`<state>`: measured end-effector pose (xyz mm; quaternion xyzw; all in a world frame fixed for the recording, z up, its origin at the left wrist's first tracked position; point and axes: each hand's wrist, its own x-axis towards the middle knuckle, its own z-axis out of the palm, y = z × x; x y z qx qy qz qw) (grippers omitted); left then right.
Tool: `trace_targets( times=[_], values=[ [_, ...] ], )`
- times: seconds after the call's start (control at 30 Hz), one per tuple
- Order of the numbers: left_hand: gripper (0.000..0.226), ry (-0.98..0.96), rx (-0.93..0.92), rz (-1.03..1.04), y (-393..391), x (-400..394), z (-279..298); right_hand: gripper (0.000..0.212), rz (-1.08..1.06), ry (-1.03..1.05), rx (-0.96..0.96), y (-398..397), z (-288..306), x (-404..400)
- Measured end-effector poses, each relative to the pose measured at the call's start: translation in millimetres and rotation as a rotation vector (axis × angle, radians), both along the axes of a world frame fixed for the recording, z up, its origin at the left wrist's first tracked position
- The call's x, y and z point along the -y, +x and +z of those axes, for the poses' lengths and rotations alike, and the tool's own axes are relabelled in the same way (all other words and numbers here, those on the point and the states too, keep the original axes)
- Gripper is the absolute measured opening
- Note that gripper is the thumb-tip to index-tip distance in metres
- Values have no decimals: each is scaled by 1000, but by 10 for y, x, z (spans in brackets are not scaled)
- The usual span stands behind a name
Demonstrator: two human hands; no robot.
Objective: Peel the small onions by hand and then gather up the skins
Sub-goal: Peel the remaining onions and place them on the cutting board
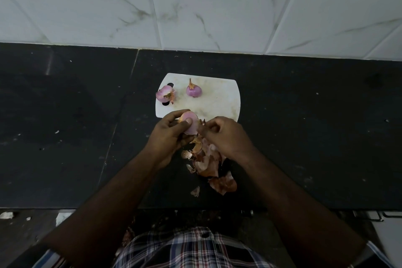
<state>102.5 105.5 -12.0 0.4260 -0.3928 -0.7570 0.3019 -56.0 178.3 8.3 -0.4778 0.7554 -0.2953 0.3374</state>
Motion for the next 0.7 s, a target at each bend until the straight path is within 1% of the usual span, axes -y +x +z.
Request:
trace_targets(
  times=[0.07, 0.1, 0.17, 0.27, 0.37, 0.43, 0.5, 0.57, 0.7],
  values=[
    [30, -16, -10, -24, -26, -22, 20, 48, 98, 74, -92, 61, 19, 45],
    [30, -27, -4, -34, -35, -31, 30, 45, 122, 78, -147, 85, 17, 56],
    [28, -40, 22, -46, -36, -36, 50, 31, 127, 19, -209, 95, -12, 59],
    [24, -14, 52, -60, -4, -29, 71, 20, 159, -87, -176, 63, -62, 33],
    [23, 49, 36, -94, 24, -43, 82, 15, 138, -108, -177, -11, -62, 19],
    [24, 92, 24, -91, 39, -41, 86, 20, 132, -75, -179, -91, -62, 1],
    [26, 133, 27, -77, 52, -26, 85, 32, 164, -30, -182, -173, -76, -35],
    [28, 155, 35, -79, 59, -8, 74, 38, 173, -13, -129, -219, -76, -62],
    [35, 203, 54, -130, 42, -1, 91, 44, 88, -230, 30, -176, -11, -24]
  ],
)
